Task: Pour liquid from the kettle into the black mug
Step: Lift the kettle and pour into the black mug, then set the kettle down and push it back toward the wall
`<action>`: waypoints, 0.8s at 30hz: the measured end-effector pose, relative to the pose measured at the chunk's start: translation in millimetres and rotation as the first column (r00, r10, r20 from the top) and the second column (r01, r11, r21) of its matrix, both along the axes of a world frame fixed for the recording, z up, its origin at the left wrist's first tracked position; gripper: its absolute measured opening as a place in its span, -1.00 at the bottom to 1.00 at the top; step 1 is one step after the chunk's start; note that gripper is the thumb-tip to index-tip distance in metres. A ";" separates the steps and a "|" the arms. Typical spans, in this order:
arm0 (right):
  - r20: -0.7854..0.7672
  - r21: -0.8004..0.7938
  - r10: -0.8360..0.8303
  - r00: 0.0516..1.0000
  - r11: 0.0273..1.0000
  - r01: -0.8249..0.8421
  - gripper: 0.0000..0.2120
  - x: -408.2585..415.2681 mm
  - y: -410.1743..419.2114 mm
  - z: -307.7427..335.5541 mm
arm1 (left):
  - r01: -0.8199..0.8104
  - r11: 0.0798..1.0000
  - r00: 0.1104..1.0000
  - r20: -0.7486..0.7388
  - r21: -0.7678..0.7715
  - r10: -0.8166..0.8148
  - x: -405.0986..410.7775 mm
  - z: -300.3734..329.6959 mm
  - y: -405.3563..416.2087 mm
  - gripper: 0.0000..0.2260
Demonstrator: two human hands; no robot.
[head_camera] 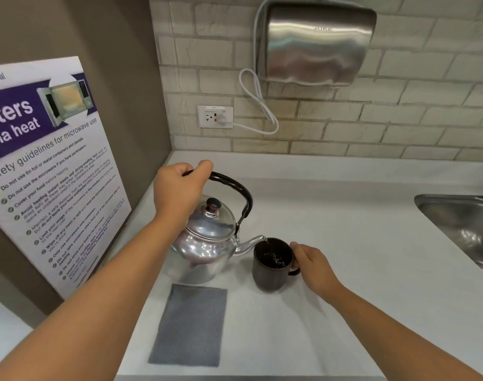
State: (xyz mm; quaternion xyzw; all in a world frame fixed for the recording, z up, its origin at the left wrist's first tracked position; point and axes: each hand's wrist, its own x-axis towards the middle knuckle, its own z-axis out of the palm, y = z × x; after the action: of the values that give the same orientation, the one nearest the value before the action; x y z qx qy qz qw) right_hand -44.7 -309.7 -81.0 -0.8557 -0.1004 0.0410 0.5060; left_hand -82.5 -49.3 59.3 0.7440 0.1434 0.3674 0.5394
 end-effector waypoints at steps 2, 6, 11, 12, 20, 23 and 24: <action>0.016 -0.027 0.022 1.000 0.999 -0.022 -0.56 0.7 -2.2 5.6 | 0.000 0.998 1.000 0.012 -0.068 0.000 -0.4 -3.7 5.3 -0.57; 0.123 -0.097 -0.022 0.992 0.995 0.034 -0.61 10.7 2.6 35.3 | -0.018 0.966 1.000 0.008 -0.257 0.020 2.5 -7.3 17.4 -0.56; 0.258 0.059 0.023 0.966 0.997 -0.040 -0.60 31.3 52.7 110.2 | -0.018 0.876 0.999 0.018 -0.482 0.030 16.2 -9.0 35.3 -0.60; 0.282 0.090 0.051 0.958 0.993 -0.080 -0.60 34.6 67.7 123.8 | -0.013 0.871 0.999 0.034 -0.491 0.034 20.2 -9.8 38.4 -0.61; 0.500 -0.228 0.354 0.791 0.934 -0.274 -0.64 62.2 159.1 145.0 | 0.035 0.898 0.995 0.097 -0.439 0.009 65.4 -29.3 56.0 -0.61; 0.514 -0.339 0.420 0.748 0.900 -0.273 -0.62 85.1 167.7 132.5 | 0.034 0.909 0.993 0.116 -0.415 0.016 87.3 -37.6 61.5 -0.62; 0.512 -0.355 0.430 0.744 0.894 -0.273 -0.61 94.3 170.1 129.4 | 0.026 0.913 0.993 0.114 -0.406 0.022 94.7 -40.6 63.3 -0.62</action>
State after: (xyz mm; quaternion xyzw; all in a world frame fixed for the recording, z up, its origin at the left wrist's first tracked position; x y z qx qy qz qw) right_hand 49.6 -139.7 48.5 -0.8503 -0.4034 -0.1124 0.3188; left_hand 12.2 14.0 18.7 0.5930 0.1841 0.3717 0.6902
